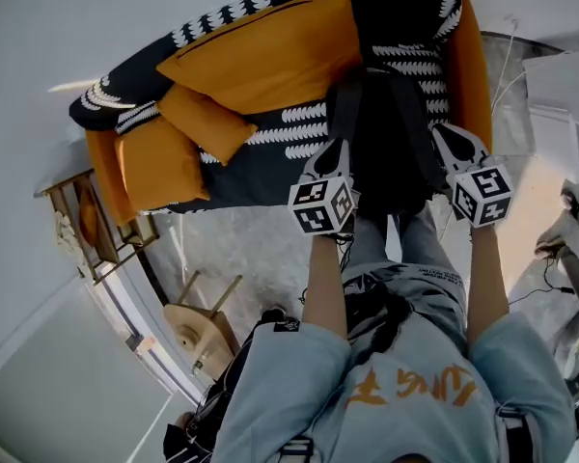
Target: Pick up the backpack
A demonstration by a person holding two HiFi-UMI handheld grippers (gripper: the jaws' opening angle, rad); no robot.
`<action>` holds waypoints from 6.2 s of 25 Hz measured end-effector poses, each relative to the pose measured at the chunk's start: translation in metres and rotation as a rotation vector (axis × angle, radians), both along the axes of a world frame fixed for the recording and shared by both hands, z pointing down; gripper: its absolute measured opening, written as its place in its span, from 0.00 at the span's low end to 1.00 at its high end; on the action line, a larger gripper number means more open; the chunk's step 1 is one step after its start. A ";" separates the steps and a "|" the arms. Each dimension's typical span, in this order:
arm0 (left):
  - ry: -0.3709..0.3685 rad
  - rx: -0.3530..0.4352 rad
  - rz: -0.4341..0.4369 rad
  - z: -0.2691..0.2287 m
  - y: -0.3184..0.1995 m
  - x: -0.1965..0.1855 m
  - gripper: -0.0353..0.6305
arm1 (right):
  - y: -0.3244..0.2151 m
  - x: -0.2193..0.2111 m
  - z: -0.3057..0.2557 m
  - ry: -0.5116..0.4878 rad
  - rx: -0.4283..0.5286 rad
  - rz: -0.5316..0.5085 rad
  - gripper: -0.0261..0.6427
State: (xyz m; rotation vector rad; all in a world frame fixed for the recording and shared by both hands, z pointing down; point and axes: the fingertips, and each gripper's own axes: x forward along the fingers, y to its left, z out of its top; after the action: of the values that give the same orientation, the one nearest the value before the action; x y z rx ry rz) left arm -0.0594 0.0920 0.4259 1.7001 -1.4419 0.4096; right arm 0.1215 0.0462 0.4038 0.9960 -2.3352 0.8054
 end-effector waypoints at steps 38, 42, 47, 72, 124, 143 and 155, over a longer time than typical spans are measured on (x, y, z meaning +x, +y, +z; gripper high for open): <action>0.293 -0.533 0.295 0.206 -0.112 -0.010 0.38 | -0.087 -0.041 0.225 -0.027 -0.616 -0.079 0.34; 0.346 -0.565 0.274 0.220 -0.114 -0.009 0.38 | -0.094 -0.047 0.237 -0.038 -0.648 -0.045 0.35; 0.390 -0.590 0.222 0.223 -0.106 0.006 0.27 | -0.093 -0.043 0.237 -0.093 -0.673 0.023 0.34; 0.070 -0.324 0.235 0.127 -0.037 0.043 0.15 | -0.012 -0.027 0.153 0.160 -0.411 -0.117 0.12; -0.354 0.562 0.266 -0.334 -0.084 0.046 0.15 | -0.066 -0.017 -0.301 0.032 0.538 -0.231 0.12; -0.407 0.911 0.211 -0.431 -0.096 0.042 0.15 | -0.074 -0.019 -0.398 -0.107 0.846 -0.068 0.12; -0.378 0.911 0.229 -0.424 -0.095 0.046 0.15 | -0.074 -0.016 -0.396 -0.112 0.847 -0.046 0.12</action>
State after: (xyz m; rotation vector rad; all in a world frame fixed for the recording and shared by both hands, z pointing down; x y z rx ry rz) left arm -0.0139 -0.0027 0.0014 2.6341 -1.8716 0.1986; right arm 0.1052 -0.0280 0.0073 1.2133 -2.8319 -0.2103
